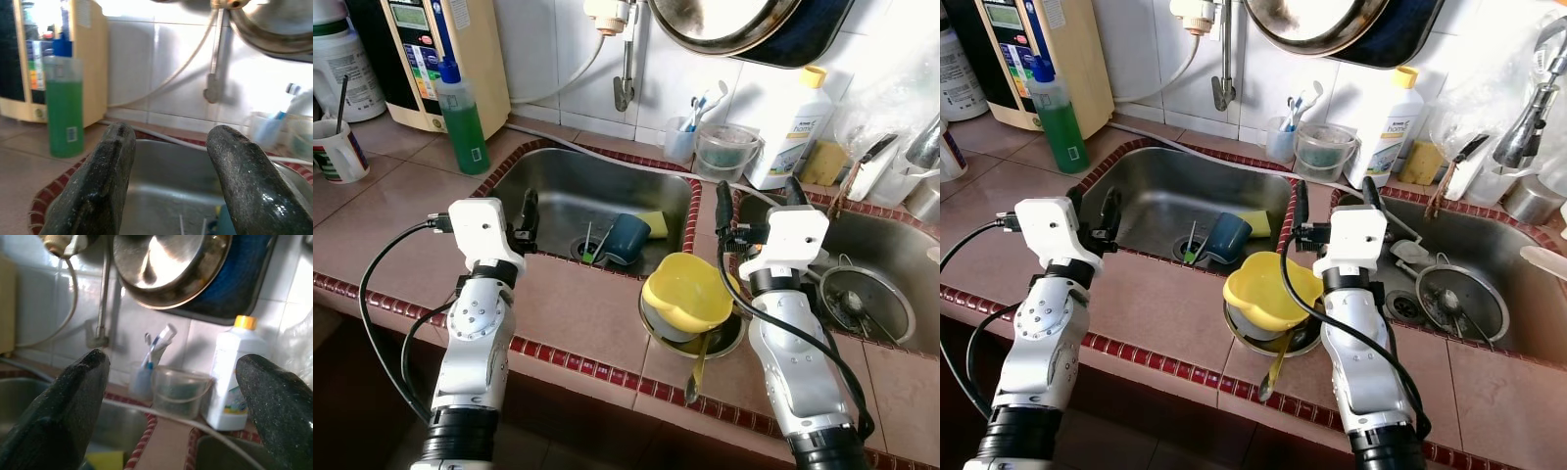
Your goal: Kitchen organization
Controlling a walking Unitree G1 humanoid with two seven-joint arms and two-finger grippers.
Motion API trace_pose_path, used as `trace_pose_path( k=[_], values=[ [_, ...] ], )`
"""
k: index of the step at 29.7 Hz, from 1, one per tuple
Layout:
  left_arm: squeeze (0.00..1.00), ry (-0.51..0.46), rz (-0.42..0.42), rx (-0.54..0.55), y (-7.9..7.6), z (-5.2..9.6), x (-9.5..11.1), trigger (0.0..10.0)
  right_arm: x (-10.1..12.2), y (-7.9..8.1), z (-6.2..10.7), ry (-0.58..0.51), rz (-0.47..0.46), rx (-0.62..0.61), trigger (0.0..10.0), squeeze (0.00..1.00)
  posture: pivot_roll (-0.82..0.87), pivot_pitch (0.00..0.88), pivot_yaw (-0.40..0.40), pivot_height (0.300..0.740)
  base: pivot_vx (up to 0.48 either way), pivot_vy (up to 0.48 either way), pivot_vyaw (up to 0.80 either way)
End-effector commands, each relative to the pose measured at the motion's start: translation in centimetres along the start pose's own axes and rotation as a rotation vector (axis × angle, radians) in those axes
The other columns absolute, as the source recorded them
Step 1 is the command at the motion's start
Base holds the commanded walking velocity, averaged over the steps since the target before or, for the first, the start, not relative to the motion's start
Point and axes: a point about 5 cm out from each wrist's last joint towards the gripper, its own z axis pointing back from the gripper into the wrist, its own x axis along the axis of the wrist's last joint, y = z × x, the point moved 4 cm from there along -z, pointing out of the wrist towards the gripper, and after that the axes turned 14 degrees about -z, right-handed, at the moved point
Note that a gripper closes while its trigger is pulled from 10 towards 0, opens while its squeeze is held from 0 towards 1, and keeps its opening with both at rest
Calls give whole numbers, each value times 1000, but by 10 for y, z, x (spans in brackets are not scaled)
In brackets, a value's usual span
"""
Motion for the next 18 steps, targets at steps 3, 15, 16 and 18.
trace_pose_path(
  k=[3, 15, 16, 18],
  values=[
    [0, 1, -11, -40, -5, 4, 1, 10000, 7, 6, 3, -16, -6, 33, 10000, 0, -189, 0, -41, 732, 0, 0, 0],
    [0, 2, -5, -37, -4, 6, 6, 10000, 9, 8, 2, -14, -11, 44, 10000, 0, -183, 0, -43, 732, 0, 0, 0],
    [0, 2, -4, -38, -4, 6, 6, 10000, 9, 8, 2, -14, -12, 44, 10000, 0, -183, 0, -43, 732, 0, 0, 0],
    [0, 5, -6, -37, -4, 7, 7, 10000, 9, 9, 2, -13, -13, 46, 10000, 0, -181, 0, -42, 732, 0, 0, 0]
  ],
)
